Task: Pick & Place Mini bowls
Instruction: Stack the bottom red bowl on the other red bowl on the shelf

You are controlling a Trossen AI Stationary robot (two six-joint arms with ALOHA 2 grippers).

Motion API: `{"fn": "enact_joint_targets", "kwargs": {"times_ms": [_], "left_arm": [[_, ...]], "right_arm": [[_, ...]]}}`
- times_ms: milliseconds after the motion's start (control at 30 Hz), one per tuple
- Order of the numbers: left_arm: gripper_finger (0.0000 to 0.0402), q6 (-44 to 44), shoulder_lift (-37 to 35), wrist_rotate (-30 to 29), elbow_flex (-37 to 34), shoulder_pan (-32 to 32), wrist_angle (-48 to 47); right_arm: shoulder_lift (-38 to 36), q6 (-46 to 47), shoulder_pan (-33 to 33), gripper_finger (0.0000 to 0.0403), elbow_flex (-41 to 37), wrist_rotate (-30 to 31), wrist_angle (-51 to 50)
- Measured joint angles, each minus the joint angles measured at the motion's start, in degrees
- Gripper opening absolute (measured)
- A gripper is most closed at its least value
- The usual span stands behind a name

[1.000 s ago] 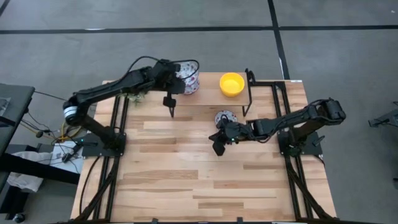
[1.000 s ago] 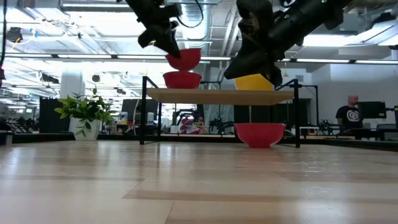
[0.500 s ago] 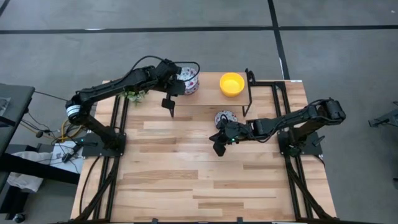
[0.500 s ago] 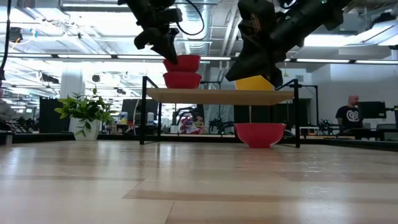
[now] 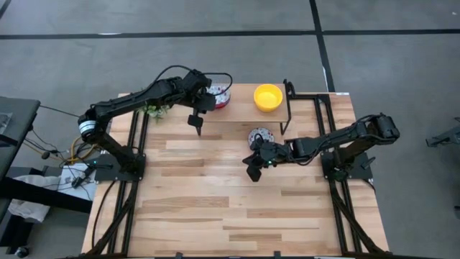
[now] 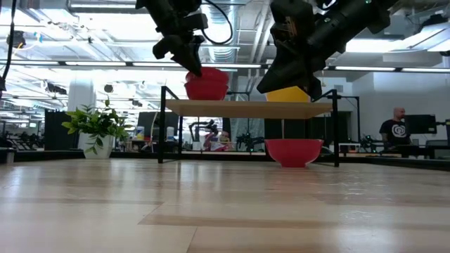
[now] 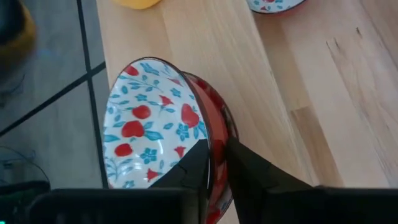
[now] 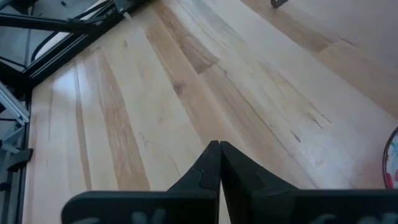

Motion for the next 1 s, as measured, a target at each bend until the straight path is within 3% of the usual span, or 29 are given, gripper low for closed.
{"fn": "enact_joint_targets", "kwargs": {"times_ms": [1000], "left_arm": [[0.0070,-4.52,-0.09,1.46,0.00,0.15,-0.74]], "right_arm": [[0.00,1.01,1.90,0.0000,0.00,0.09,-1.22]]}}
